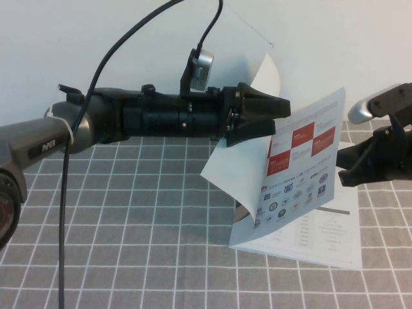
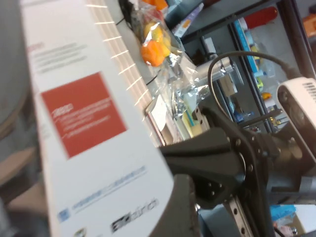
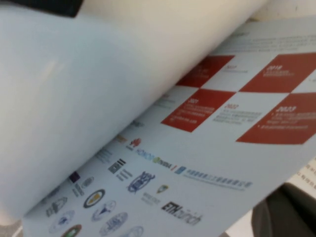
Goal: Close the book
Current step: 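Close the open booklet and leave it lying on the table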
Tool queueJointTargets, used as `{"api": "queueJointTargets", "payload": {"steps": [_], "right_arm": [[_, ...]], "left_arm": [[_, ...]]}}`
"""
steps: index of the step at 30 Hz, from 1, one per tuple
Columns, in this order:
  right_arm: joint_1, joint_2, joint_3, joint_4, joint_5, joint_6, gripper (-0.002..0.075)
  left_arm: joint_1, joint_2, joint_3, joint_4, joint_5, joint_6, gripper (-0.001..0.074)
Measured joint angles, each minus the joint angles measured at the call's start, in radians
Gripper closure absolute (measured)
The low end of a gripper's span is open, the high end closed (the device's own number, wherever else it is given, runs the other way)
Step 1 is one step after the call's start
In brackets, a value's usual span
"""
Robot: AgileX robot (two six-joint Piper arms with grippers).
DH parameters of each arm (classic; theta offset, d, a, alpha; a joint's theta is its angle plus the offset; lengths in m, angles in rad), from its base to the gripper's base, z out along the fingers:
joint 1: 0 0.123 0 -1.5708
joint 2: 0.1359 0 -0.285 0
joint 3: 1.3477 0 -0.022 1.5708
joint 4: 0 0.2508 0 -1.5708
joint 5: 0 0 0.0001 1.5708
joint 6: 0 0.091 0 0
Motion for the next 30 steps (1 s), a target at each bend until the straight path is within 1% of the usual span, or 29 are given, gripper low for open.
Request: {"api": "queueJointTargets", "payload": {"steps": [5, 13, 15, 17, 19, 22, 23, 24, 25, 27, 30], "right_arm": [[0.0, -0.054, 0.0, 0.0, 0.0, 0.0, 0.0729], [0.0, -0.173, 0.005, 0.0, -0.032, 0.0, 0.0729], [0.0, -0.209, 0.005, 0.0, -0.034, 0.0, 0.0729], [0.0, -0.255, 0.008, -0.004, -0.025, 0.0, 0.0729], [0.0, -0.308, 0.008, -0.016, -0.007, 0.0, 0.0729], [0.0, -0.39, 0.008, -0.052, 0.033, 0.0, 0.0729], [0.0, -0.413, 0.008, -0.073, 0.046, 0.002, 0.0729], [0.0, -0.442, 0.008, -0.096, 0.063, 0.008, 0.0729], [0.0, -0.475, 0.008, -0.125, 0.082, 0.016, 0.0729], [0.0, -0.518, 0.008, -0.194, 0.117, 0.041, 0.0729], [0.0, -0.569, 0.008, -0.311, 0.166, 0.118, 0.0729]], "left_arm": [[-0.023, 0.0, -0.081, 0.0, 0.002, -0.027, 0.0176], [-0.068, 0.0, -0.246, 0.006, 0.014, -0.122, 0.0183], [-0.07, 0.0, -0.287, 0.008, 0.021, -0.149, 0.0204], [-0.065, 0.0, -0.349, 0.008, 0.025, -0.176, 0.0262], [-0.051, 0.0, -0.402, 0.008, 0.028, -0.191, 0.0344], [-0.016, 0.0, -0.491, 0.059, 0.034, -0.198, 0.0533], [0.0, 0.0, -0.53, 0.103, 0.036, -0.204, 0.0603], [0.016, 0.0, -0.555, 0.161, 0.041, -0.212, 0.0649], [0.032, 0.0, -0.586, 0.231, 0.044, -0.227, 0.0679], [0.06, 0.0, -0.64, 0.401, 0.047, -0.282, 0.0709], [0.088, 0.0, -0.692, 0.664, 0.062, -0.383, 0.0727]]}}
